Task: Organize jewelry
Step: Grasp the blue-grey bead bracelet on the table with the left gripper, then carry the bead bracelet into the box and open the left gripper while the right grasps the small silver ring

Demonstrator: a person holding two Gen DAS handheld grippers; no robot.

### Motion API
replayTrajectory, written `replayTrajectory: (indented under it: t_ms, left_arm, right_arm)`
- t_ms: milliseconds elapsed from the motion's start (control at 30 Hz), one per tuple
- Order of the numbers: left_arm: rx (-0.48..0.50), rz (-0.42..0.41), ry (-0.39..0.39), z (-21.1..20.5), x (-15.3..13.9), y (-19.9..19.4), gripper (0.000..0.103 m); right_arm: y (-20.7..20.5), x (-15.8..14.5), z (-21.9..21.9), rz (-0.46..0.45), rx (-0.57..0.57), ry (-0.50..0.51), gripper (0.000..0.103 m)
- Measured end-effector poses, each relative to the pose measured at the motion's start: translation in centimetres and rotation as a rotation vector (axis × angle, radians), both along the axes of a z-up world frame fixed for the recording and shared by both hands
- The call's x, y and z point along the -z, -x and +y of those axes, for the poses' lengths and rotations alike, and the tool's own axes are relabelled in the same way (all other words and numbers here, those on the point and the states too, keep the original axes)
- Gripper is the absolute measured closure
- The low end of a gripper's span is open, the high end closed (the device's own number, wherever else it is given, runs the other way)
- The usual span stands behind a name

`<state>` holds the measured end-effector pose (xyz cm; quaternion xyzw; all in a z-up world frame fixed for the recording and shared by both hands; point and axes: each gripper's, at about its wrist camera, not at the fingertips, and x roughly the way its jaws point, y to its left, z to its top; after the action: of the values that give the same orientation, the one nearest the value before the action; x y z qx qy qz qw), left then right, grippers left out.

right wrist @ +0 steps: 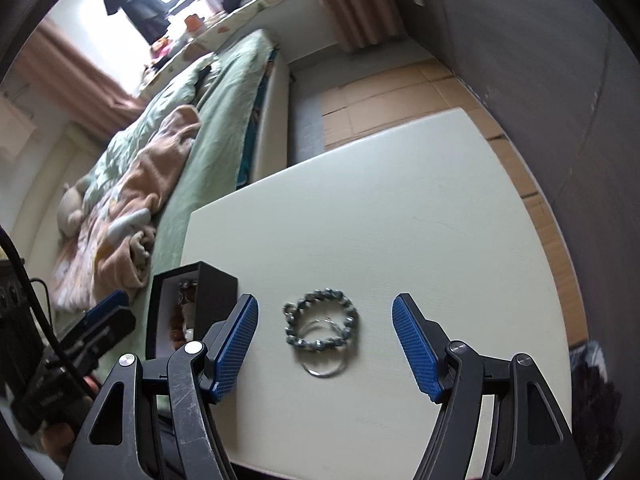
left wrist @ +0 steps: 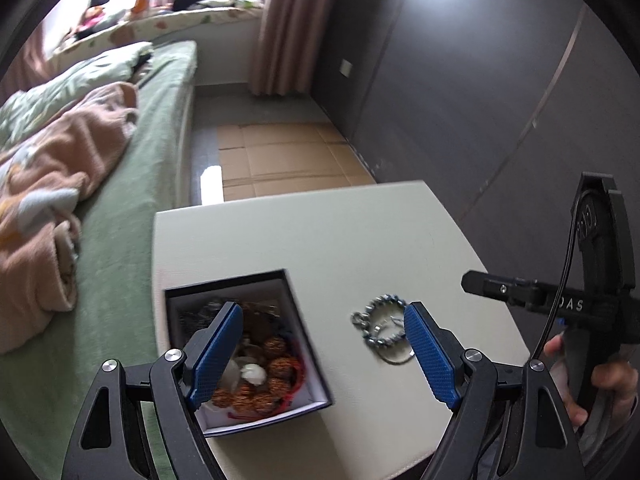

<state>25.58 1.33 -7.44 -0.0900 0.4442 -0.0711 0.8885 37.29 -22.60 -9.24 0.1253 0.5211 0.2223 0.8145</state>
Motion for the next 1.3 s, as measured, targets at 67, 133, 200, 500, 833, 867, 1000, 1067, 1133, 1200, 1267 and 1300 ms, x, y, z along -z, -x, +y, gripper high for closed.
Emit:
replayTrajectory:
  t_ms: [67, 133, 200, 500, 833, 867, 1000, 1067, 1133, 1200, 1267, 1300]
  left_arm:
    - [0.030, 0.017, -0.008, -1.1, 0.0, -0.5, 0.021]
    - [0.053, 0.035, -0.028, -2.0, 0.1, -1.1, 0.026]
    - [0.074, 0.063, -0.051, -3.0, 0.5, -1.7, 0.032]
    - [0.121, 0.171, -0.113, -6.1, 2.7, -4.1, 0.058]
    - [0.170, 0.285, -0.176, -9.0, 6.5, -7.1, 0.074]
    - [0.176, 0.295, -0.181, -9.3, 6.9, -7.3, 0.074]
    - [0.193, 0.320, -0.224, -10.1, 8.1, -8.0, 0.076]
    - [0.194, 0.332, -0.243, -10.3, 8.8, -8.3, 0.076]
    - [0.191, 0.342, -0.259, -10.3, 9.3, -8.5, 0.076]
    - [0.195, 0.354, -0.274, -10.5, 10.0, -8.7, 0.076]
    - [0.197, 0.344, -0.269, -10.5, 10.0, -8.7, 0.076]
    - [0.196, 0.343, -0.268, -10.5, 10.0, -8.7, 0.077]
  right_arm:
    - [0.1, 0.3, -0.7, 0.014, 0.023, -0.008, 0.033]
    - [0.2, 0.8, -1.5, 0.038, 0.050, -0.018, 0.033]
    - [0.3, 1.2, -2.1, 0.058, 0.067, -0.027, 0.033]
    - [0.4, 1.8, -4.7, 0.093, 0.155, -0.060, 0.033]
    - [0.0, 2.8, -6.6, 0.134, 0.200, -0.098, 0.033]
    - [-0.1, 2.9, -6.8, 0.138, 0.203, -0.101, 0.033]
    - [-0.3, 3.2, -7.4, 0.150, 0.213, -0.126, 0.033]
    - [-0.3, 3.2, -7.7, 0.150, 0.219, -0.130, 0.033]
    - [-0.3, 3.2, -7.9, 0.152, 0.223, -0.134, 0.033]
    - [-0.4, 3.3, -8.0, 0.154, 0.226, -0.137, 0.033]
    - [-0.4, 3.4, -8.0, 0.158, 0.222, -0.135, 0.033]
    - [-0.4, 3.4, -7.9, 0.160, 0.218, -0.133, 0.033]
